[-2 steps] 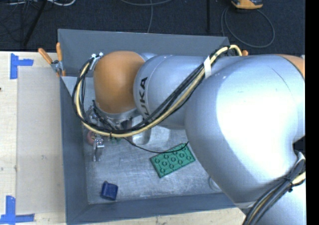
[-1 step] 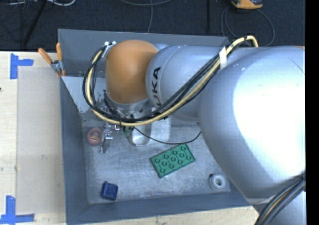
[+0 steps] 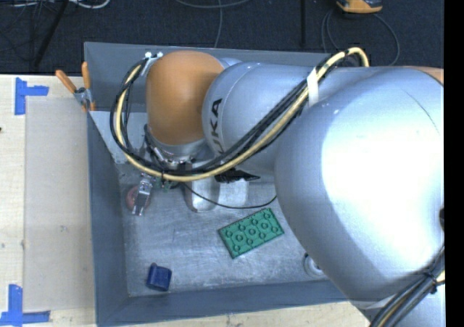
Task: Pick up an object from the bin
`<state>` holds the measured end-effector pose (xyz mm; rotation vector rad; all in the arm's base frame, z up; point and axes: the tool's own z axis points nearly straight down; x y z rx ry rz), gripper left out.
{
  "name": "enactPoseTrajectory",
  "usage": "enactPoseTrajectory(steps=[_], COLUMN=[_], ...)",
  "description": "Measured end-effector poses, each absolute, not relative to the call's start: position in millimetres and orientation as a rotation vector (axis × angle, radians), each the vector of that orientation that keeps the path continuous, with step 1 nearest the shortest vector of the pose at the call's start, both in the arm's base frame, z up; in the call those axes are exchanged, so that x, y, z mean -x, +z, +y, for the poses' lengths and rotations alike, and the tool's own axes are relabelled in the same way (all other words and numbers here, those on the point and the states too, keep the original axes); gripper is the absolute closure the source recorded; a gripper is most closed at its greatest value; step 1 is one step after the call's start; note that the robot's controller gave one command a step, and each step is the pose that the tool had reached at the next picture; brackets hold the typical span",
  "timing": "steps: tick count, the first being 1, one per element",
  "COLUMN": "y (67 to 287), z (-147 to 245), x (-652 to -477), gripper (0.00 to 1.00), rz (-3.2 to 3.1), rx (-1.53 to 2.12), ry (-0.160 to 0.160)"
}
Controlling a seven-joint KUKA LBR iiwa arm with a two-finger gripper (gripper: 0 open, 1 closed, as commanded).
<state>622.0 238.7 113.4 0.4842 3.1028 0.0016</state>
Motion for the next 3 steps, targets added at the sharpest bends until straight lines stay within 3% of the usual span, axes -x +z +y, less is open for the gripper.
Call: enactPoseTrajectory(steps=[1,2,3], y=[70.6,70.7,73.1], z=[243.6,243.3,244.0], x=[-611.2,-611.6,-612.7], gripper=[0.00,0.00,1.00], rz=[3.138,3.139,3.138], rx=[-0.116,-0.120,-0.122], ry=[0.000,0.001,0.004])
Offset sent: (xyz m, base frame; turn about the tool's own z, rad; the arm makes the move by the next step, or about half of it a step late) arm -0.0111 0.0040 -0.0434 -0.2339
